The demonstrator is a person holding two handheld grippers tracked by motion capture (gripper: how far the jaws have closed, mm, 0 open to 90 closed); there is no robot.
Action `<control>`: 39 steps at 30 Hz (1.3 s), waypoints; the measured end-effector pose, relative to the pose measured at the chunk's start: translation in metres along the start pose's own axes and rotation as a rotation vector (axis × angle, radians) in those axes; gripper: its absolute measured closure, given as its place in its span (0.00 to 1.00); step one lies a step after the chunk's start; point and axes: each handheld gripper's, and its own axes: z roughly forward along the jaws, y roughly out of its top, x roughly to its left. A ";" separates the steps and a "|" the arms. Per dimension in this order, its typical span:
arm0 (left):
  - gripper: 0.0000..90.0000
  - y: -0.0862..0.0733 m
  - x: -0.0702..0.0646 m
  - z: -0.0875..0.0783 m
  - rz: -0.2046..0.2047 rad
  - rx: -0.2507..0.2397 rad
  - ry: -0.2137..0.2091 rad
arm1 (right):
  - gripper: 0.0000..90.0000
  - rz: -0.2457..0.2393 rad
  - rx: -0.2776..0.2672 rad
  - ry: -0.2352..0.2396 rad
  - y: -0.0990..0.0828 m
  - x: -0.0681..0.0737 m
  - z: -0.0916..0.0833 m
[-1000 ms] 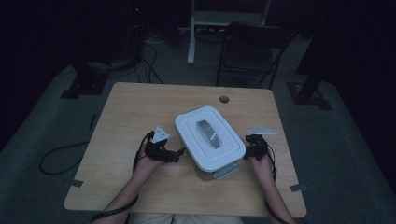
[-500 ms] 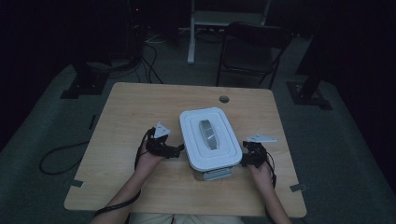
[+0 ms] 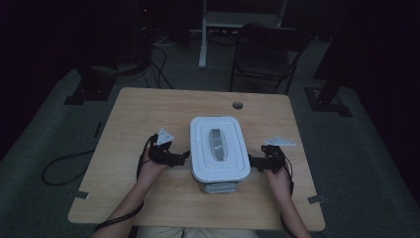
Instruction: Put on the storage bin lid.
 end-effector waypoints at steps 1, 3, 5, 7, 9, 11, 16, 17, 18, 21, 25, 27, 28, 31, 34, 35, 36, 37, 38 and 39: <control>0.02 0.000 0.001 -0.001 -0.002 -0.002 0.001 | 0.16 0.005 -0.008 -0.011 0.005 -0.003 -0.001; 0.02 -0.001 0.002 -0.001 -0.003 -0.001 0.002 | 0.16 0.011 -0.023 -0.032 0.015 -0.006 -0.002; 0.02 -0.001 0.002 -0.002 -0.001 0.003 0.001 | 0.16 0.011 -0.040 -0.055 0.027 -0.008 -0.004; 0.02 -0.002 0.001 -0.001 -0.006 0.002 -0.003 | 0.16 0.024 -0.065 -0.046 0.038 -0.010 -0.005; 0.02 -0.003 0.001 -0.001 -0.003 0.006 -0.004 | 0.16 0.031 -0.080 -0.043 0.045 -0.009 -0.006; 0.02 -0.003 0.001 -0.001 -0.002 0.006 -0.005 | 0.16 0.016 -0.082 -0.036 0.053 -0.005 -0.006; 0.02 -0.004 0.002 -0.003 -0.004 0.003 0.000 | 0.17 -0.018 -0.083 -0.020 0.059 0.007 -0.005; 0.02 -0.004 0.002 -0.004 -0.004 0.004 0.000 | 0.17 -0.023 -0.083 -0.022 0.059 0.008 -0.005; 0.02 -0.004 0.003 -0.004 -0.004 0.003 0.001 | 0.17 -0.025 -0.085 -0.021 0.060 0.009 -0.006; 0.02 -0.004 0.003 -0.004 -0.006 0.001 0.003 | 0.17 -0.022 -0.089 -0.025 0.061 0.012 -0.006; 0.02 -0.004 0.002 -0.004 -0.006 0.000 -0.001 | 0.17 -0.028 -0.083 -0.028 0.061 0.014 -0.003; 0.02 -0.004 0.002 -0.004 -0.005 0.000 -0.004 | 0.16 -0.023 -0.078 -0.022 0.059 0.013 -0.002; 0.02 -0.003 0.002 -0.005 -0.004 0.000 -0.004 | 0.16 -0.022 -0.074 -0.024 0.058 0.012 -0.002; 0.02 -0.002 0.005 -0.007 -0.003 0.000 0.000 | 0.16 -0.011 -0.066 -0.029 0.056 0.009 -0.001; 0.02 0.001 0.008 -0.012 -0.012 -0.015 0.009 | 0.16 -0.007 -0.069 -0.039 0.054 0.006 -0.003; 0.02 0.002 0.010 -0.014 -0.012 -0.013 0.010 | 0.16 -0.005 -0.069 -0.043 0.054 0.005 -0.004; 0.01 0.003 0.010 -0.016 -0.014 -0.014 0.013 | 0.16 -0.002 -0.069 -0.046 0.053 0.004 -0.006; 0.02 0.005 0.012 -0.019 -0.016 -0.019 0.018 | 0.16 0.002 -0.069 -0.052 0.053 0.003 -0.007; 0.02 0.007 0.012 -0.022 -0.017 -0.025 0.019 | 0.16 0.001 -0.076 -0.055 0.054 0.002 -0.010; 0.02 0.010 0.013 -0.026 -0.019 -0.031 0.017 | 0.16 0.004 -0.081 -0.054 0.054 0.002 -0.012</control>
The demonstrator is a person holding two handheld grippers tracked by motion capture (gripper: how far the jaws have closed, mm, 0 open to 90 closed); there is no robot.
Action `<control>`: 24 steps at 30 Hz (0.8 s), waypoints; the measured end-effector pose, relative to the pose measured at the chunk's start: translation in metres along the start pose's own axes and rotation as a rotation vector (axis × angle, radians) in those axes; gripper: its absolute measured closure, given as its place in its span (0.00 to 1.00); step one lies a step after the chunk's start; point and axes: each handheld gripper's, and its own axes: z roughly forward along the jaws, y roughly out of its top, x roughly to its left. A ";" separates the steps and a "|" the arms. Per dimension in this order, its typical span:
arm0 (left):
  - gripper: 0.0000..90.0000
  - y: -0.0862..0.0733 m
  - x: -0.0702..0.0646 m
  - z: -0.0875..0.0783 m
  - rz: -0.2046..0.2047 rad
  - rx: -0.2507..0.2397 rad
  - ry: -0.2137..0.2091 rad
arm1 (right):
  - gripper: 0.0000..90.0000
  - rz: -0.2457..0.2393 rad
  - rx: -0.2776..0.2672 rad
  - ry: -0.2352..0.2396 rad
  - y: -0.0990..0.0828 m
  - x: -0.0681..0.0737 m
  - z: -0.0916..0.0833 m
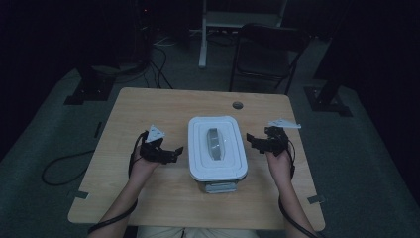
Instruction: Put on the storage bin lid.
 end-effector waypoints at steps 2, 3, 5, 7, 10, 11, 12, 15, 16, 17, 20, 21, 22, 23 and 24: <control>0.02 0.007 0.000 -0.009 -0.007 -0.025 0.003 | 0.16 0.005 -0.026 0.005 0.003 0.001 -0.008; 0.02 0.012 -0.001 -0.014 -0.008 -0.037 0.004 | 0.16 0.003 -0.040 0.019 0.005 0.003 -0.013; 0.02 0.022 -0.005 -0.024 0.001 -0.067 0.002 | 0.16 -0.012 -0.049 0.047 0.009 0.009 -0.020; 0.02 0.029 -0.010 -0.028 0.014 -0.081 -0.009 | 0.16 -0.038 -0.058 0.070 0.014 0.020 -0.027; 0.02 0.039 -0.022 -0.027 0.044 -0.085 -0.031 | 0.16 -0.052 -0.049 0.113 0.017 0.033 -0.032; 0.02 0.040 -0.025 -0.025 0.049 -0.079 -0.041 | 0.16 -0.058 -0.054 0.124 0.017 0.038 -0.032; 0.02 0.042 -0.029 -0.022 0.057 -0.062 -0.050 | 0.16 -0.058 -0.049 0.134 0.018 0.041 -0.031; 0.02 0.044 -0.038 -0.014 0.070 -0.042 -0.078 | 0.15 -0.053 -0.034 0.146 0.017 0.048 -0.027; 0.02 0.044 -0.040 -0.012 0.076 -0.033 -0.081 | 0.14 -0.051 -0.028 0.145 0.016 0.050 -0.024; 0.01 0.045 -0.042 -0.010 0.088 -0.020 -0.081 | 0.13 -0.056 -0.021 0.145 0.015 0.051 -0.023; 0.02 0.044 -0.048 -0.005 0.106 -0.006 -0.096 | 0.13 -0.072 0.012 0.155 0.012 0.054 -0.016; 0.02 0.045 -0.048 -0.006 0.100 -0.013 -0.099 | 0.13 -0.073 0.028 0.156 0.011 0.054 -0.015; 0.02 0.045 -0.049 -0.006 0.098 -0.018 -0.096 | 0.13 -0.084 0.042 0.148 0.011 0.054 -0.013; 0.02 0.046 -0.049 -0.006 0.103 -0.017 -0.097 | 0.13 -0.087 0.047 0.139 0.010 0.054 -0.013; 0.02 0.046 -0.050 -0.006 0.103 -0.018 -0.096 | 0.13 -0.084 0.055 0.136 0.011 0.053 -0.013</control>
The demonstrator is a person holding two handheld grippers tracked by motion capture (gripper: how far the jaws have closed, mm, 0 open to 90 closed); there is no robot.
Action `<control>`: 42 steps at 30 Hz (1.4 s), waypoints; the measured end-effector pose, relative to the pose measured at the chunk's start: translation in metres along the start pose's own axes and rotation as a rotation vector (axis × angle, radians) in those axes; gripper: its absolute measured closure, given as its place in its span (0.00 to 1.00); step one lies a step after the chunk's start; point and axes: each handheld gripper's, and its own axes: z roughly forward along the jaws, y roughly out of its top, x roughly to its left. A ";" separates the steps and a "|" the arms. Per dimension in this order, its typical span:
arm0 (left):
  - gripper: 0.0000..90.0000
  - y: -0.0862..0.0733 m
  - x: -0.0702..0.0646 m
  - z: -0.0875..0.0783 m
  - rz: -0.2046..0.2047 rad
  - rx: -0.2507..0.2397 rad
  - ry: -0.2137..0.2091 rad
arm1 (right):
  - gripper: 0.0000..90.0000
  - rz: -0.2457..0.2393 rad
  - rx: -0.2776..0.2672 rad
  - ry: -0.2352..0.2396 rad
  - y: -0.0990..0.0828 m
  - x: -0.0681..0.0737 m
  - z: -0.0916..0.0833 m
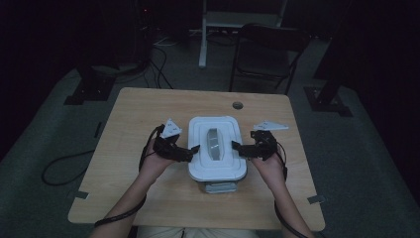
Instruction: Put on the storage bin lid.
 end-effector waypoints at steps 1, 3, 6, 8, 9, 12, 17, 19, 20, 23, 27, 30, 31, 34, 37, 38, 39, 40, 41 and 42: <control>0.02 0.000 -0.001 0.000 -0.006 0.001 -0.005 | 0.13 -0.003 0.010 -0.006 0.001 -0.001 -0.001; 0.02 -0.002 -0.002 0.001 -0.018 -0.001 -0.027 | 0.13 -0.009 0.017 -0.019 0.001 -0.001 -0.001; 0.02 -0.004 -0.002 0.002 -0.035 -0.001 -0.046 | 0.13 -0.005 0.034 -0.018 -0.001 -0.004 -0.002; 0.02 -0.006 -0.002 0.003 -0.051 0.002 -0.056 | 0.13 0.001 0.038 -0.008 -0.003 -0.006 -0.003; 0.02 -0.006 -0.002 0.003 -0.051 0.002 -0.056 | 0.13 0.001 0.038 -0.008 -0.003 -0.006 -0.003; 0.02 -0.012 -0.002 0.007 -0.064 0.017 -0.063 | 0.13 0.012 0.028 0.008 -0.009 -0.008 -0.003; 0.02 -0.009 -0.009 0.005 -0.013 0.025 0.010 | 0.13 0.013 0.010 0.010 -0.012 -0.008 -0.002; 0.02 -0.007 -0.009 0.007 -0.005 0.029 0.012 | 0.13 0.023 -0.004 0.011 -0.014 -0.008 -0.001; 0.02 -0.006 -0.008 0.009 -0.015 0.030 -0.003 | 0.13 0.004 -0.002 -0.010 -0.013 -0.005 -0.002; 0.02 -0.008 -0.003 0.011 -0.055 0.028 -0.039 | 0.13 -0.008 -0.010 -0.050 -0.011 -0.001 0.000; 0.02 -0.002 -0.010 0.009 0.001 0.048 0.005 | 0.13 0.007 -0.016 -0.046 -0.012 -0.001 0.000; 0.02 -0.001 -0.011 0.009 0.012 0.049 0.018 | 0.13 -0.015 -0.011 -0.083 -0.011 0.001 -0.003; 0.02 -0.001 -0.011 0.008 0.007 0.054 0.017 | 0.13 -0.022 -0.010 -0.091 -0.010 0.002 -0.003; 0.02 0.000 -0.010 0.008 0.001 0.053 0.010 | 0.13 0.004 -0.005 -0.072 -0.010 0.000 -0.003; 0.02 0.000 -0.008 0.008 -0.008 0.052 -0.007 | 0.13 0.006 0.006 -0.061 -0.009 -0.001 -0.003; 0.02 0.000 -0.008 0.008 -0.008 0.052 -0.007 | 0.13 0.006 0.006 -0.061 -0.009 -0.001 -0.003; 0.02 0.000 -0.008 0.008 -0.008 0.052 -0.007 | 0.13 0.007 0.009 -0.058 -0.009 0.000 -0.003; 0.02 0.001 -0.008 0.007 0.006 0.038 -0.019 | 0.12 0.019 0.008 -0.020 -0.008 -0.001 -0.005; 0.02 0.001 -0.008 0.006 0.015 0.029 -0.022 | 0.12 0.019 0.007 -0.013 -0.008 -0.002 -0.005; 0.02 0.002 -0.008 0.005 0.029 0.022 -0.021 | 0.12 0.023 0.005 -0.004 -0.008 -0.002 -0.007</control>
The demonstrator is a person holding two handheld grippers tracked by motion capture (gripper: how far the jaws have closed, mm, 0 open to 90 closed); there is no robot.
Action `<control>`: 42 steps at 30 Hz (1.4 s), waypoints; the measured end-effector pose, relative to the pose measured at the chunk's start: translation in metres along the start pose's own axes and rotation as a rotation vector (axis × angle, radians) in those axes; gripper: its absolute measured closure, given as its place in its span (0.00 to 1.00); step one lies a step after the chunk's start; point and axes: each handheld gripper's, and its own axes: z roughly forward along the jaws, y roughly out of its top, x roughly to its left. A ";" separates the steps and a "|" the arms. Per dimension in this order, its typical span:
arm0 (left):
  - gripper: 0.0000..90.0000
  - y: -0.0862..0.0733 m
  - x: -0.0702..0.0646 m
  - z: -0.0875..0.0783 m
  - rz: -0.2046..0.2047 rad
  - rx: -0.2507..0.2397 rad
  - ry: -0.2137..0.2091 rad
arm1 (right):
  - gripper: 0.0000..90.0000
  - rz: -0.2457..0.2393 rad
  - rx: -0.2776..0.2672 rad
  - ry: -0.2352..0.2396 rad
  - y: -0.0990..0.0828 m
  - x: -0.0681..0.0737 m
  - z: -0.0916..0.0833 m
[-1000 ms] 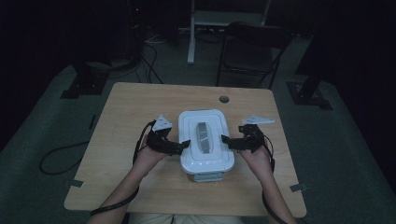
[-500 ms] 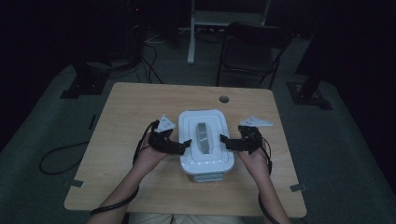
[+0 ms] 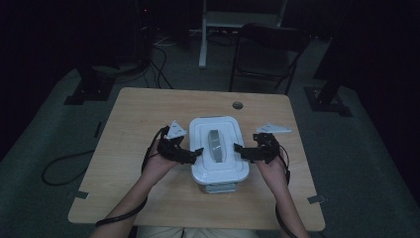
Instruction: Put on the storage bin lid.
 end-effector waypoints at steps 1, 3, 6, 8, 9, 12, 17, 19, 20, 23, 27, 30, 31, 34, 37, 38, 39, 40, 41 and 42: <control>0.01 0.001 -0.001 -0.001 0.020 -0.016 0.014 | 0.12 -0.005 -0.017 -0.003 0.001 0.000 -0.003; 0.02 0.002 -0.002 -0.003 0.036 -0.034 0.028 | 0.12 -0.021 -0.095 -0.035 0.002 -0.002 -0.010; 0.01 0.004 -0.002 -0.004 0.045 -0.041 0.019 | 0.12 0.006 -0.148 -0.018 0.006 -0.005 -0.018; 0.02 0.004 -0.001 -0.005 0.048 -0.045 0.024 | 0.12 -0.012 -0.158 -0.050 0.009 -0.005 -0.022; 0.01 0.004 -0.001 -0.006 0.044 -0.054 0.030 | 0.12 -0.020 -0.156 -0.054 0.010 -0.005 -0.022; 0.02 0.004 0.001 -0.007 0.045 -0.047 0.037 | 0.12 -0.036 -0.125 -0.061 0.011 -0.004 -0.019; 0.02 0.003 0.000 -0.003 0.060 -0.018 0.042 | 0.12 -0.041 -0.044 -0.041 0.005 -0.001 -0.002; 0.01 0.002 0.002 -0.003 0.041 -0.029 0.036 | 0.13 -0.026 -0.022 -0.018 0.001 0.001 0.004; 0.02 0.001 0.002 -0.003 0.042 -0.031 0.041 | 0.13 -0.008 -0.026 -0.007 0.000 0.001 0.004; 0.02 0.000 0.002 -0.003 0.020 -0.028 0.037 | 0.13 0.008 -0.025 -0.008 0.000 0.001 0.004; 0.02 0.000 0.000 -0.003 0.036 -0.004 0.026 | 0.13 -0.030 -0.015 -0.023 0.001 0.005 0.003; 0.02 0.000 -0.003 -0.002 0.043 0.017 0.021 | 0.13 -0.047 -0.013 -0.028 0.000 0.007 0.004; 0.02 0.000 -0.004 -0.002 0.045 0.032 0.020 | 0.13 -0.045 -0.012 -0.031 0.000 0.007 0.004; 0.03 -0.002 -0.007 -0.002 0.056 0.042 0.031 | 0.13 -0.063 0.000 -0.048 -0.001 0.009 0.005; 0.03 -0.008 -0.005 -0.002 0.031 0.017 0.020 | 0.13 -0.031 -0.032 -0.026 -0.008 0.006 0.005; 0.03 -0.008 -0.005 -0.002 0.031 0.017 0.020 | 0.13 -0.031 -0.032 -0.026 -0.008 0.006 0.005; 0.03 -0.009 -0.006 -0.001 0.020 0.003 0.022 | 0.13 -0.014 -0.040 -0.009 -0.010 0.004 0.006; 0.03 -0.009 -0.007 -0.002 0.031 0.002 0.029 | 0.13 -0.022 -0.052 -0.016 -0.012 0.005 0.006; 0.03 -0.009 -0.008 -0.002 0.036 0.002 0.034 | 0.13 -0.037 -0.054 -0.034 -0.011 0.007 0.005; 0.03 -0.009 -0.008 -0.002 0.037 0.004 0.036 | 0.13 -0.057 -0.053 -0.053 -0.010 0.010 0.004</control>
